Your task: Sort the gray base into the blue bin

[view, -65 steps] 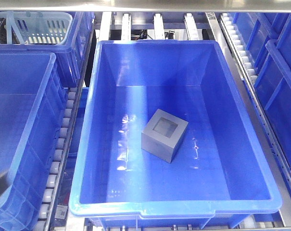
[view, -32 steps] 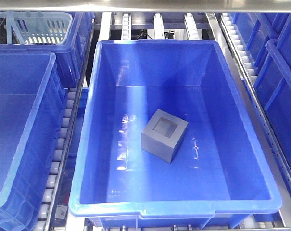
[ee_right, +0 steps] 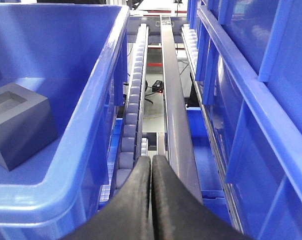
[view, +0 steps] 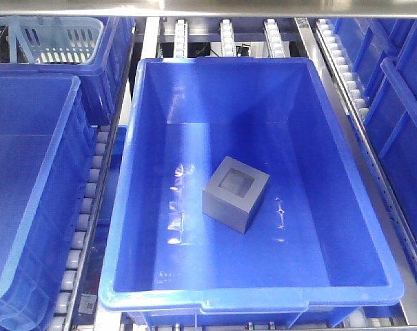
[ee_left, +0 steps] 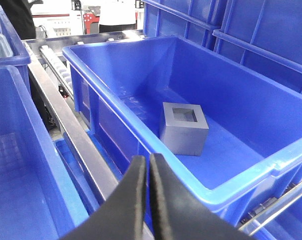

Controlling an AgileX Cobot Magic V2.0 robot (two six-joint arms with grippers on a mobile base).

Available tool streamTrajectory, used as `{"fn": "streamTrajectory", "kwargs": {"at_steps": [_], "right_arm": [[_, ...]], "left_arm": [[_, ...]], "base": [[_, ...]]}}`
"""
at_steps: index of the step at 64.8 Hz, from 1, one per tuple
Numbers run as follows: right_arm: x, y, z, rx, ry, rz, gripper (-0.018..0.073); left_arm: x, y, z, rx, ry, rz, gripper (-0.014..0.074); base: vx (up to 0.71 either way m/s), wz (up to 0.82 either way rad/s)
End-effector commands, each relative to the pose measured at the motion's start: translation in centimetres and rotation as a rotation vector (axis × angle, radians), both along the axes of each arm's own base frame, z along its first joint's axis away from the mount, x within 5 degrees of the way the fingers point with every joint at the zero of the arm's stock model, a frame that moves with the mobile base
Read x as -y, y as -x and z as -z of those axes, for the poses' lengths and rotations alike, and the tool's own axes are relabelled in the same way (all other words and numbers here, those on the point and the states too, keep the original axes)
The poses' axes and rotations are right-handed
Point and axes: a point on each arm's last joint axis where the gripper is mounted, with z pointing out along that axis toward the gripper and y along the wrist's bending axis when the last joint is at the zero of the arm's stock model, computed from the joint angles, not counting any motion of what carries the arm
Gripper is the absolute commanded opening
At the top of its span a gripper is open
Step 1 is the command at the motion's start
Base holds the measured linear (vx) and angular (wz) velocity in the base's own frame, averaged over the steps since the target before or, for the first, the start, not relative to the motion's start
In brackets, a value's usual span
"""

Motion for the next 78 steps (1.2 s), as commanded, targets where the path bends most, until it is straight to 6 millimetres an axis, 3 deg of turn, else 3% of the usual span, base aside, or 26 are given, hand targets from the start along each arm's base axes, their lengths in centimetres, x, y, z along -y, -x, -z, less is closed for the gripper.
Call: {"fn": "streamTrajectory", "kwargs": {"at_steps": [1,30,47,78], "right_arm": [[0.0,0.0,-0.2,0.071,0.011,0.0,-0.0009],[0.0,0.0,-0.2,0.071,0.011,0.0,-0.0009],[0.0,0.0,-0.2,0.071,0.011,0.0,-0.0009],[0.0,0.0,-0.2,0.071,0.011,0.0,-0.0009]], "left_arm": [[0.1,-0.2,-1.5,0.126,0.013,0.003,-0.0006],[-0.3,-2.7,4.9,0.175,0.09,-0.377,-0.0006],[-0.6,-3.1,9.2,0.177,0.124,-0.447,-0.0006],[-1.5,-2.4,9.3,0.204,0.169,-0.592,-0.0006]], "base": [[0.0,0.0],[0.0,0.0],[0.0,0.0],[0.0,0.0]]}}
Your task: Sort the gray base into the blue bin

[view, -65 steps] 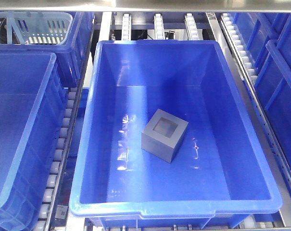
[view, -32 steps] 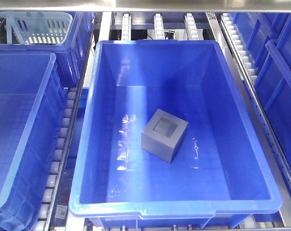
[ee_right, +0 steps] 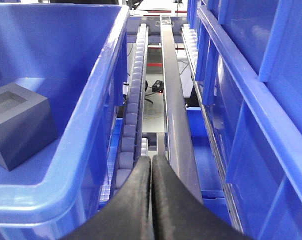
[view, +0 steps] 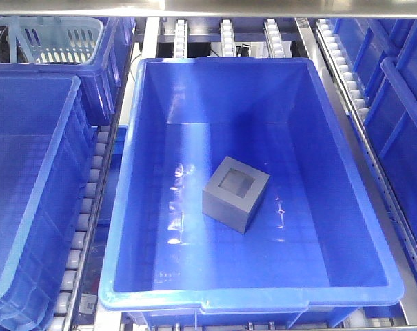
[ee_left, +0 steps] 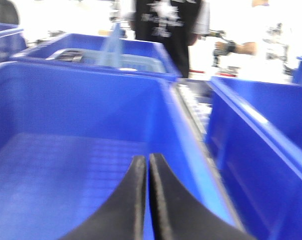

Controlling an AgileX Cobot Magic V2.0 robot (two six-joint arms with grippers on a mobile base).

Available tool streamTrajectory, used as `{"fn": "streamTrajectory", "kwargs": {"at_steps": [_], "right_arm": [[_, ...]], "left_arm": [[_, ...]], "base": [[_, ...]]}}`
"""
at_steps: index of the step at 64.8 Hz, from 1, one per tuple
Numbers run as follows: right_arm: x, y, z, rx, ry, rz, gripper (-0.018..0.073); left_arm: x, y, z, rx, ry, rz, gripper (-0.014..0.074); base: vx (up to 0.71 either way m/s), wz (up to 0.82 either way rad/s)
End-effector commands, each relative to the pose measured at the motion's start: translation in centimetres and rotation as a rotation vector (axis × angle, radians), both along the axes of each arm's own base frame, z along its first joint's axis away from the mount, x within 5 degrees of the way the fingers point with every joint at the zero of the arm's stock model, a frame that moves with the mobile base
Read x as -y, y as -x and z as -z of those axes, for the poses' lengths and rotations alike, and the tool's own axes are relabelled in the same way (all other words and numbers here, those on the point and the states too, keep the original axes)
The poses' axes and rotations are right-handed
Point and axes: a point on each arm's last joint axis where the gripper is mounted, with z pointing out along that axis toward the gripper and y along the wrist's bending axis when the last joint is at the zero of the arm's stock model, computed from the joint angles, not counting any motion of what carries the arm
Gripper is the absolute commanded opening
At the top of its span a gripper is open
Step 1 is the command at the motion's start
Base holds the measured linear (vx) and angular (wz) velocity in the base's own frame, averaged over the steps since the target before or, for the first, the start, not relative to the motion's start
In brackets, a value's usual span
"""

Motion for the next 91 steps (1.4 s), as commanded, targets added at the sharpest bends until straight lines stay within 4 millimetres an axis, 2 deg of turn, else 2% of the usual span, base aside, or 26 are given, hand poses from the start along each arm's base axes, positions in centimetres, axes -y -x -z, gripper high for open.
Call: {"fn": "streamTrajectory", "kwargs": {"at_steps": [1,15,51,91], "right_arm": [[-0.01,-0.02,-0.25,0.071,0.011,0.0,-0.0009],[-0.01,-0.02,-0.25,0.071,0.011,0.0,-0.0009],[-0.01,-0.02,-0.25,0.071,0.011,0.0,-0.0009],[-0.01,-0.02,-0.25,0.071,0.011,0.0,-0.0009]], "left_arm": [[-0.2,0.04,0.42,0.04,0.001,-0.034,-0.0006],[-0.39,0.01,1.07,-0.028,-0.004,-0.069,-0.0006],[0.08,-0.01,1.04,-0.027,-0.118,0.006,-0.0006],[0.08,0.0,1.01,-0.025,-0.08,0.011,-0.0006]], "base": [[0.0,0.0],[0.0,0.0],[0.0,0.0],[0.0,0.0]]}}
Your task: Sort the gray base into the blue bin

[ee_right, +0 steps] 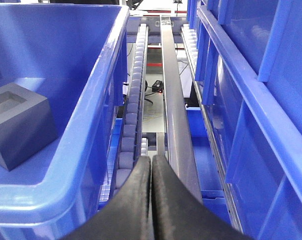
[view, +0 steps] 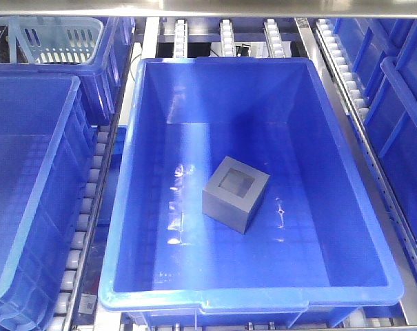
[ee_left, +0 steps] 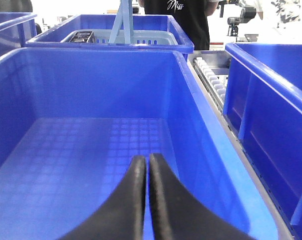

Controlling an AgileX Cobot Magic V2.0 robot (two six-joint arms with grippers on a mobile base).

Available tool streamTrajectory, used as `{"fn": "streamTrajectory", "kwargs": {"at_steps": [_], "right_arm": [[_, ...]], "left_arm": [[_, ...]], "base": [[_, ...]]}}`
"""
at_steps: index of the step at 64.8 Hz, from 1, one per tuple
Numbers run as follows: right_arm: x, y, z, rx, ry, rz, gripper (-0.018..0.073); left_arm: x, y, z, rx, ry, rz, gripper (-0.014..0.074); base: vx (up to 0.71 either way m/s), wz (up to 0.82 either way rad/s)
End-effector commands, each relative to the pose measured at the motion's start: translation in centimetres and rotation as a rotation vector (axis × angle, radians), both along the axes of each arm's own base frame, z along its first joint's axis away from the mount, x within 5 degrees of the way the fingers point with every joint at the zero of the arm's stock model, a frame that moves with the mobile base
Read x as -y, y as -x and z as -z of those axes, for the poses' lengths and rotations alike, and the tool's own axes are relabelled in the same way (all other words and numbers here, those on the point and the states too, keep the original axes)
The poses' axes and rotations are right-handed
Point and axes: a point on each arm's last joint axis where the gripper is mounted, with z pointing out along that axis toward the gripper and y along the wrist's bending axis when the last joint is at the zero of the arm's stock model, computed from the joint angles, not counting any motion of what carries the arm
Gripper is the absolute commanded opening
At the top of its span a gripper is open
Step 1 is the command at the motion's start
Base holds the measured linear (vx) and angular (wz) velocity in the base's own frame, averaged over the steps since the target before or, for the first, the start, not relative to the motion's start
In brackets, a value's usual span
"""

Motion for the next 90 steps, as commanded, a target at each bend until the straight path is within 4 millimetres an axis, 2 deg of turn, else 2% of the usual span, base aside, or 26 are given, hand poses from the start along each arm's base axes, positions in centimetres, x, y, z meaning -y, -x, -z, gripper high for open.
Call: {"fn": "streamTrajectory", "kwargs": {"at_steps": [1,90], "right_arm": [[-0.01,-0.02,-0.25,0.071,0.011,0.0,-0.0009],[-0.01,-0.02,-0.25,0.071,0.011,0.0,-0.0009]], "left_arm": [[0.07,0.02,0.27,0.058,0.014,0.009,-0.0006],[0.07,0.01,0.24,0.058,0.014,0.009,-0.0006]], "base": [[0.0,0.0],[0.0,0.0]]}}
